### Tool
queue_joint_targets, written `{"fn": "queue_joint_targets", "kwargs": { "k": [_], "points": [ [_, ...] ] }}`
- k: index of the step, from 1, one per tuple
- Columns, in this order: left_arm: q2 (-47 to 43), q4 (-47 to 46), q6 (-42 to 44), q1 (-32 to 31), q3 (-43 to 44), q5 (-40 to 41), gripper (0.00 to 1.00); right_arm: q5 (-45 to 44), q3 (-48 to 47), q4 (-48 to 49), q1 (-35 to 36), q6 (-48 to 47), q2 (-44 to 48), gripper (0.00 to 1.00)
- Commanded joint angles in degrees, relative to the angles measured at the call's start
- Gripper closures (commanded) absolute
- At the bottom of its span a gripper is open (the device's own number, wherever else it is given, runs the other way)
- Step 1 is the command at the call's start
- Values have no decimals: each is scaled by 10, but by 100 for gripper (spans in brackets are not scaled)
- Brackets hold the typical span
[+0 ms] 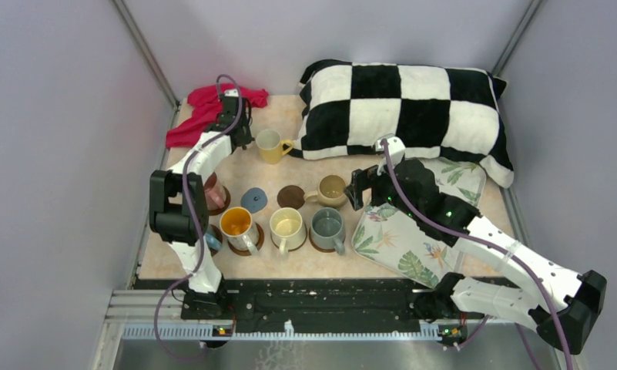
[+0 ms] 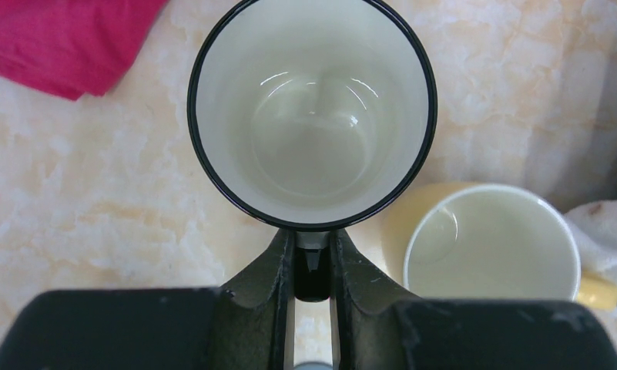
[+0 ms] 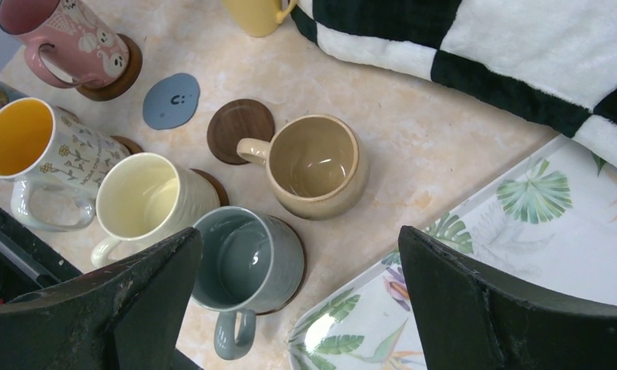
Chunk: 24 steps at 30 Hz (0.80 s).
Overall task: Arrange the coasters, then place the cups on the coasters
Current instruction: Pick up the cup at the center of the board.
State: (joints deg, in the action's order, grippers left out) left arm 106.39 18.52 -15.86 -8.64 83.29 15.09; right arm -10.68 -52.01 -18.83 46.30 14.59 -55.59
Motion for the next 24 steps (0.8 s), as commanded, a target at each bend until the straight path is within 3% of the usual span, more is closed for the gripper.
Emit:
{"fn": "queue_joint_targets", "kwargs": {
  "k": [1, 24],
  "points": [
    [-83, -40, -17, -2, -29, 22, 100, 8, -1, 27, -5, 3, 10, 1],
    [-230, -13, -4, -11, -122, -20, 100, 11, -13, 17, -6, 2, 7, 1]
  ]
}}
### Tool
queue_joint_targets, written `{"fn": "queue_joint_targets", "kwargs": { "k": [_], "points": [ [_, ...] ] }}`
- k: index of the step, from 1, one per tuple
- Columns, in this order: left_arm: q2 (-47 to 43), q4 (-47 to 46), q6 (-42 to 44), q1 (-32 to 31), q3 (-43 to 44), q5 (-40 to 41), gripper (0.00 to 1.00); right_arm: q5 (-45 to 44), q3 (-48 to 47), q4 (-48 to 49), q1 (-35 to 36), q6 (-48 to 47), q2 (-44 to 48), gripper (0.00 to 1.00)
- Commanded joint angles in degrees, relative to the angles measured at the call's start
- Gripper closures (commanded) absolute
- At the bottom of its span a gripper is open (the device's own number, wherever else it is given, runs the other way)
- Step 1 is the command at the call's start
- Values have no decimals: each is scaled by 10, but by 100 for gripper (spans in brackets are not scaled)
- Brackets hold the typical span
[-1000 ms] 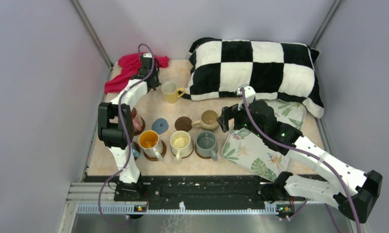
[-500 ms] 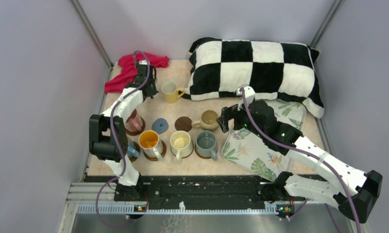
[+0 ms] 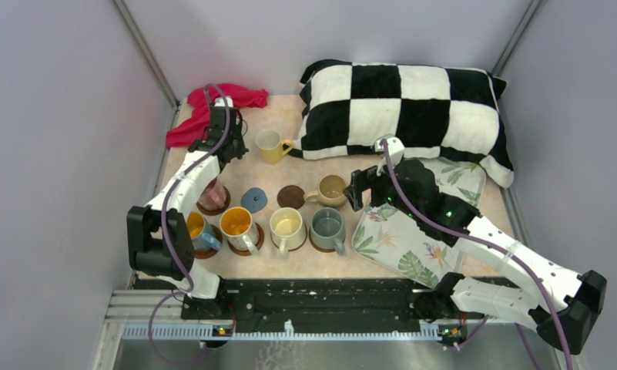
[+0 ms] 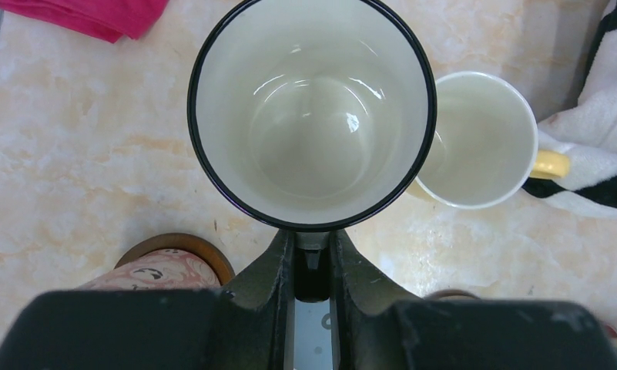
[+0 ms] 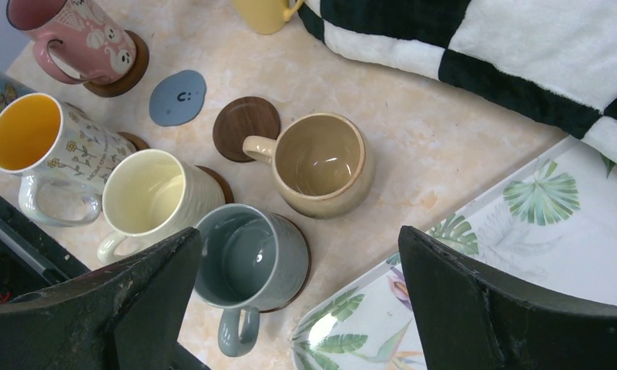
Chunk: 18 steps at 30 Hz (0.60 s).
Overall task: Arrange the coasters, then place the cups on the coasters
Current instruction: Pick up the cup at the center of the board.
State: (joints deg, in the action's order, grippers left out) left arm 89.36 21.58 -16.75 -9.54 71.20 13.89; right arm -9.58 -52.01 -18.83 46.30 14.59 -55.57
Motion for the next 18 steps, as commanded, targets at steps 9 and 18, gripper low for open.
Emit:
{"fn": "queue_joint_targets", "kwargs": {
  "k": [9, 18],
  "points": [
    [-121, -34, 16, -7, -26, -52, 100, 0, -14, 16, -5, 1, 11, 1],
    [-167, -26, 50, -31, -35, -98, 100, 0, -14, 14, -5, 1, 20, 1]
  ]
}}
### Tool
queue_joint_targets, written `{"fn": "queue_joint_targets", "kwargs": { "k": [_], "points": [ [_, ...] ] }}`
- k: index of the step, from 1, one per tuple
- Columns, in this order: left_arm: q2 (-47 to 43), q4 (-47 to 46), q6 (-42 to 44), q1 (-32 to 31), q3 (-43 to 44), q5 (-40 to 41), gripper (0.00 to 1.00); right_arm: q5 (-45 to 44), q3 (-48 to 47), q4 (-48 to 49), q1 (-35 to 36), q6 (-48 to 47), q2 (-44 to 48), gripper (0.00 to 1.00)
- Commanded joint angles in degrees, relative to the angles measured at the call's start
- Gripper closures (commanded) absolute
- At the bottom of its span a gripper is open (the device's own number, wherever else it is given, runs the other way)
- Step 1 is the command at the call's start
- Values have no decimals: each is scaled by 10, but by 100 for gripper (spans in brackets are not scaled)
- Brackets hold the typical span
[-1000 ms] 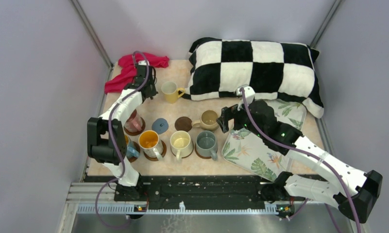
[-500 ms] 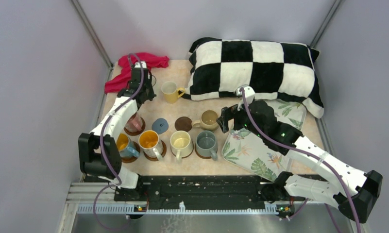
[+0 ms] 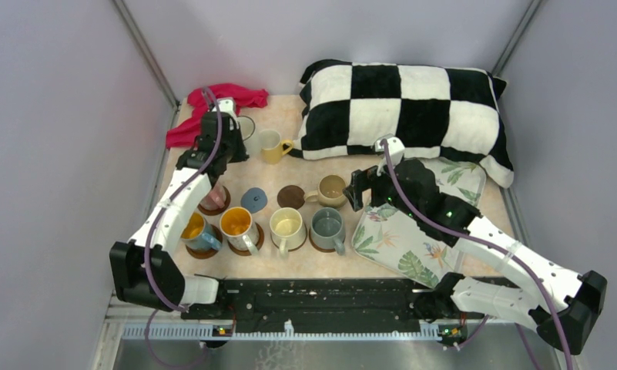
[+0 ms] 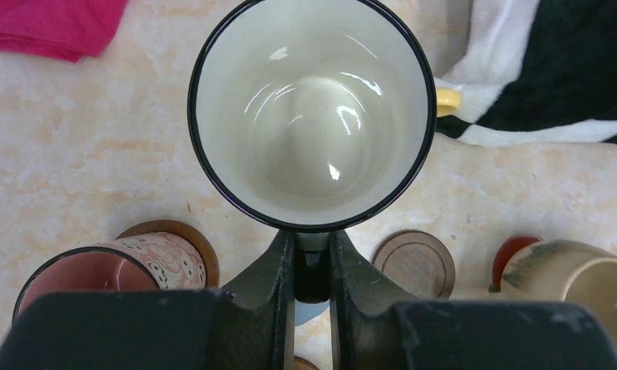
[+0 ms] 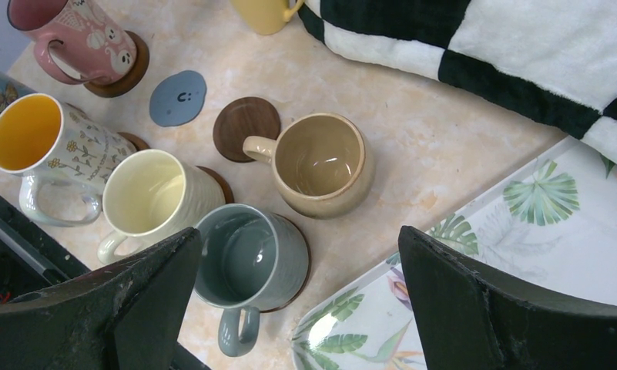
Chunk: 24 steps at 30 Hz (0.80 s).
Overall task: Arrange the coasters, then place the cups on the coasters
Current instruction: Pick up the cup at the center of the board.
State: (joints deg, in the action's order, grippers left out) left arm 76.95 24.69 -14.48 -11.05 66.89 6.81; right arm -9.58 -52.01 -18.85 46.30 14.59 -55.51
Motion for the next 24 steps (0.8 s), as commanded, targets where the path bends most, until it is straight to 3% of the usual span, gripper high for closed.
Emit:
{"fn": "queue_joint_targets", "kwargs": {
  "k": [1, 24],
  "points": [
    [-46, -57, 32, -20, 5, -32, 100, 0, -14, 14, -5, 1, 20, 1],
    [-44, -112, 99, -60, -48, -170, 100, -4, -13, 13, -5, 0, 34, 1]
  ]
}}
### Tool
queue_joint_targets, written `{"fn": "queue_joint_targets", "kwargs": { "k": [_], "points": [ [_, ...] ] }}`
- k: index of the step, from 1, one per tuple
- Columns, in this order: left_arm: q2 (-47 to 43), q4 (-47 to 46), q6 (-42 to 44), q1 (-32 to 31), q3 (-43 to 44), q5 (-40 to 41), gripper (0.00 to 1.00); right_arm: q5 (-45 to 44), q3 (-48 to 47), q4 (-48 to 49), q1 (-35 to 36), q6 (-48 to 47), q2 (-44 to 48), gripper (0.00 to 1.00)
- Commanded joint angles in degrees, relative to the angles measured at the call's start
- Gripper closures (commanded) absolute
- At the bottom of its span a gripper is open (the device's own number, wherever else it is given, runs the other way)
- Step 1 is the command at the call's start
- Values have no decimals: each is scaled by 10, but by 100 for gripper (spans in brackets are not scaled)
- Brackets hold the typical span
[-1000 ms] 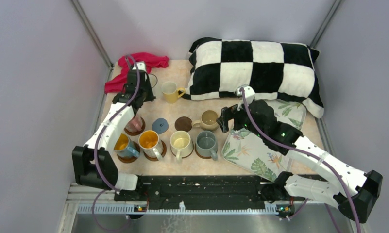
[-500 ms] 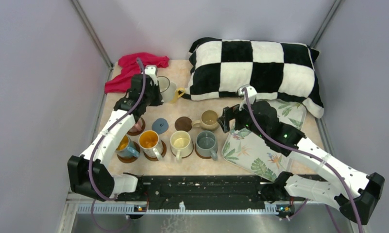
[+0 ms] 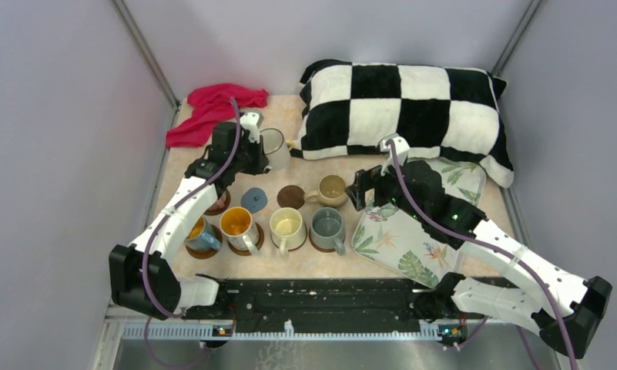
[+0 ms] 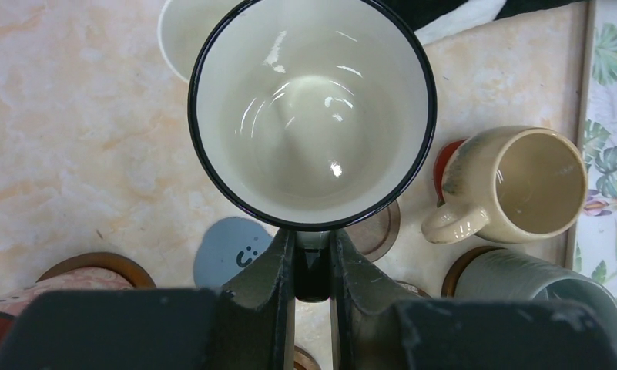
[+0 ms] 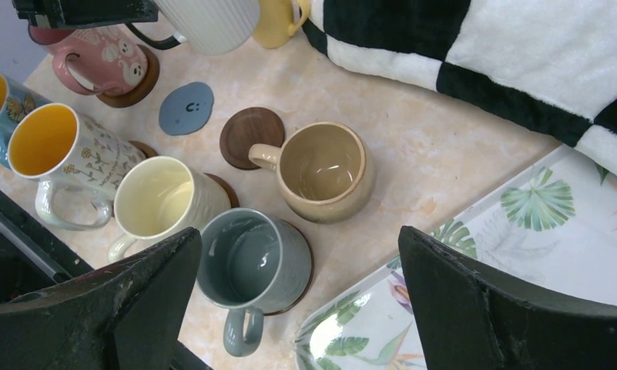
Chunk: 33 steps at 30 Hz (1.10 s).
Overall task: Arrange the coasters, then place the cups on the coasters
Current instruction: Pick up the cup at the center of the board, then place the cup on the coaster.
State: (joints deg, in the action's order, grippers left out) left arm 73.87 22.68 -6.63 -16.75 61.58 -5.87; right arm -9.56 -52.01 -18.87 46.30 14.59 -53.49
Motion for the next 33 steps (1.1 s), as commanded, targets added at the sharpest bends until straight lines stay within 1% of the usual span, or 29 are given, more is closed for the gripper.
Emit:
{"fn": "queue_joint_targets", "kwargs": {
  "k": [1, 7, 12, 17, 22, 26, 33],
  "points": [
    [-14, -92, 25, -3, 0, -52, 100, -5, -14, 13, -5, 0, 14, 1],
    [-21, -97, 86, -3, -27, -98, 100, -6, -11, 18, -5, 1, 12, 1],
    [-23, -112, 119, -3, -50, -98, 100, -6, -10, 17, -5, 1, 15, 1],
    [-46, -157, 160, -3, -108, -152, 100, -5, -9, 17, -5, 1, 22, 1],
    [-61, -176, 191, -3, -147, -183, 100, -1, -8, 19, -5, 2, 27, 1],
    [-72, -197, 208, -3, -170, -190, 100, 0, -8, 19, -5, 2, 28, 1],
    [-59, -191, 240, -3, -178, -204, 100, -1, -7, 19, -5, 2, 28, 1]
  ]
}}
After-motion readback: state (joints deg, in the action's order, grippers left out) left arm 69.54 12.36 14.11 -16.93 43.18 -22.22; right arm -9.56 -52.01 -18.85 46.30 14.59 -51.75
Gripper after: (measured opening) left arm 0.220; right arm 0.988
